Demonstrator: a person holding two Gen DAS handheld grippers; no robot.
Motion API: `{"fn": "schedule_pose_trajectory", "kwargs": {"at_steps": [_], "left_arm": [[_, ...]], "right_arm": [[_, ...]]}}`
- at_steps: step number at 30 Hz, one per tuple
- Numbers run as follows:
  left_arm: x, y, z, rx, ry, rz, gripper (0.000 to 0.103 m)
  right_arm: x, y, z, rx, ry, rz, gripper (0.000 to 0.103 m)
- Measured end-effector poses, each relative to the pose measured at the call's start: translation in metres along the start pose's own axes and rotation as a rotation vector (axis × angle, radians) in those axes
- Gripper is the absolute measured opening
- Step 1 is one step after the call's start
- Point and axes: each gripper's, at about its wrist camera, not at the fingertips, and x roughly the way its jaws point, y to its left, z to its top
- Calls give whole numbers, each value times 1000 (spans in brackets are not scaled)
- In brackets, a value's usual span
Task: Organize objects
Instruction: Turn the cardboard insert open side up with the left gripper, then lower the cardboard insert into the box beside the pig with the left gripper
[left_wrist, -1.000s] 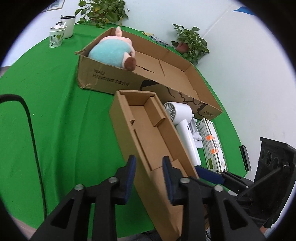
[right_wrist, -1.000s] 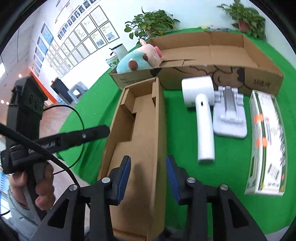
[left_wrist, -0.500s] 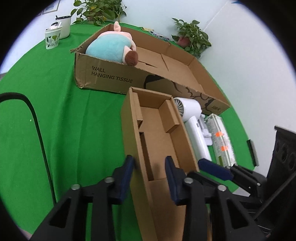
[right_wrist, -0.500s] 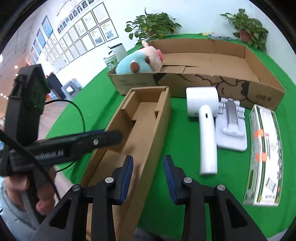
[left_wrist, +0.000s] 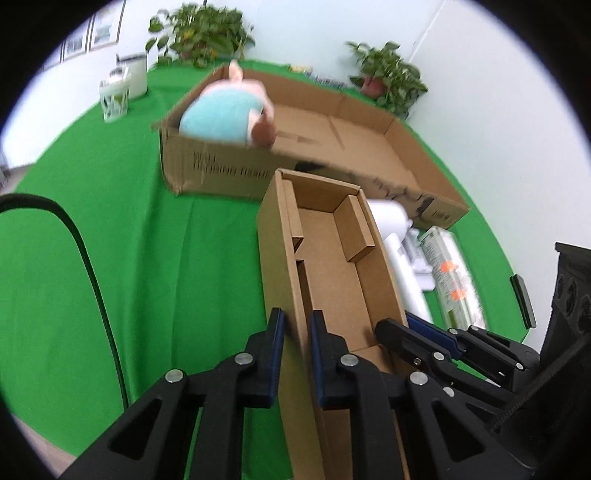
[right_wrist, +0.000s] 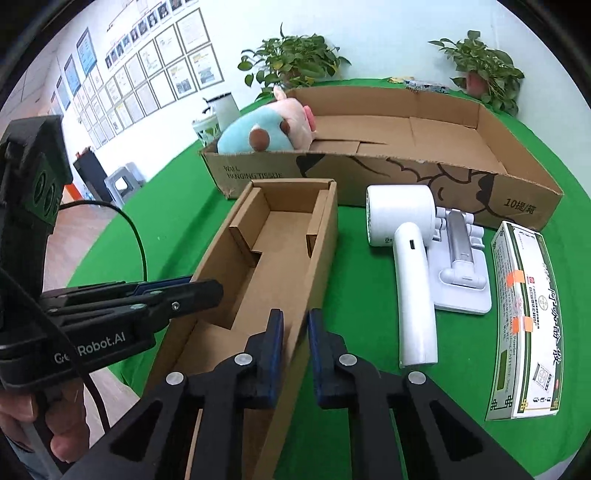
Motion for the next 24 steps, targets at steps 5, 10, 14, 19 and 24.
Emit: {"fn": "schedule_pose_trajectory", "kwargs": {"at_steps": [5,10,14,19,24], "left_arm": [[-38,-24,18,72,-144,15,12],[-63,-48,42,153,-259,36,12],[-69,-57,67,171,-300,15,11],[-77,-71,103,209,-356,7,10],[-81,-82,142,239,-410,-9,10]], "right_arm": [[-29,-2,16,27,-104,21,8],[-55,-3,39,32,-208,21,8],[-74,-10,64,28,-278,6,8],[-102,-17,99,16,-380,-29,7],[-121,-22,138,1,-444,-47,7]]}}
